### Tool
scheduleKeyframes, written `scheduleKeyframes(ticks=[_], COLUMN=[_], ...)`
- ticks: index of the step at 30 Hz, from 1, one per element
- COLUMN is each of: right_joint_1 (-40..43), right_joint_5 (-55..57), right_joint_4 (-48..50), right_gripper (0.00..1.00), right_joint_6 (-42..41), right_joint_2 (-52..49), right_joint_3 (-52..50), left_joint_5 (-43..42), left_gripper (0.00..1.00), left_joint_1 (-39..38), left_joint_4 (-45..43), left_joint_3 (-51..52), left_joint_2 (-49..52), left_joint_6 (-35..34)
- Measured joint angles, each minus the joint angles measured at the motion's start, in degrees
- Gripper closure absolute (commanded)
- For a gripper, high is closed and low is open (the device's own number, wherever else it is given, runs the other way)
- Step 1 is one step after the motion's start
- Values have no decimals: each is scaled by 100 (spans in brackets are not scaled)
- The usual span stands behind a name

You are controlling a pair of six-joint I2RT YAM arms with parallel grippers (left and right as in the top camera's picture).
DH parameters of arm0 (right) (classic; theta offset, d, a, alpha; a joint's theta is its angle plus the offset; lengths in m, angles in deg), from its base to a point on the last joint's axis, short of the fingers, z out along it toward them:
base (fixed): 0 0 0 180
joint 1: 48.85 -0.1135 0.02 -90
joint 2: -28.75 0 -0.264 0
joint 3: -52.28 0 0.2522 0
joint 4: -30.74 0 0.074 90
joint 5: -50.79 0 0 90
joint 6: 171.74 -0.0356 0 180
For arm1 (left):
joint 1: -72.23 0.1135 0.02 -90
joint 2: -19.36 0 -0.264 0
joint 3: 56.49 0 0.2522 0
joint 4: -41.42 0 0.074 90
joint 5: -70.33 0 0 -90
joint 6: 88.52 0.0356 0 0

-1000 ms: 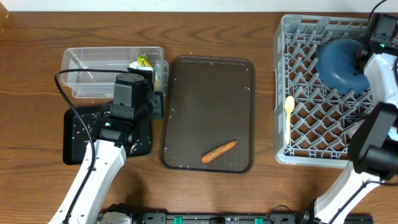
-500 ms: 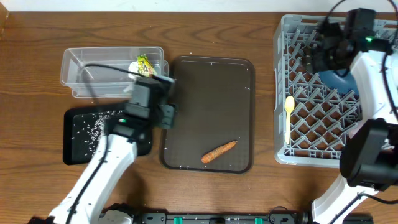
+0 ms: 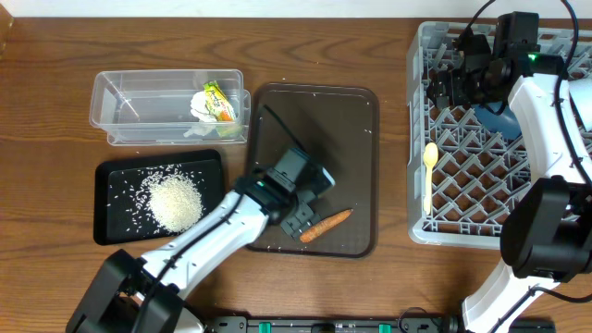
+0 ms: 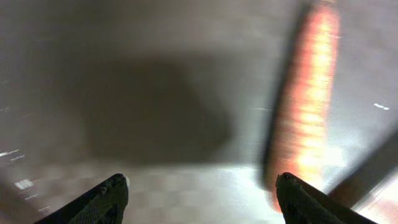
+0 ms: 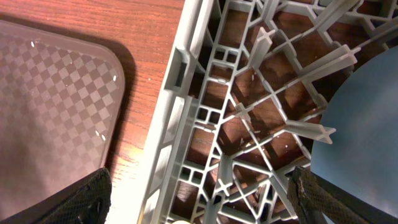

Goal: Sort waste into correct bins and load items into the dishwasher rack
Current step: 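Reach the left gripper to the carrot on the brown tray and grasp it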

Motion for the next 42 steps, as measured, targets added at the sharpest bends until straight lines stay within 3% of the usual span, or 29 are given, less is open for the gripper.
scheduleKeyframes(ticks=[10, 20, 25, 37, 42], right_joint_1=[0, 0, 0, 0, 0], right_joint_5=[-15, -17, -17, -17, -17], right_joint_4=[-83, -114, -140, -232, -234], right_gripper=[9, 9, 11, 11, 11], right_joint_6=[-72, -170, -205, -221, -221], right_joint_2=[0, 0, 0, 0, 0], right_joint_3=[0, 0, 0, 0, 0], left_joint_5=[-953, -946, -382, 68, 286], left_gripper=[15, 17, 31, 77, 87], left_joint_1=[-540, -538, -555, -555, -555], left_joint_4=[168, -13, -273, -284, -289], left_joint_3=[0, -39, -50, -50, -57], left_joint_2=[9, 841, 938, 955, 951], left_joint_6=[59, 192, 245, 284, 273])
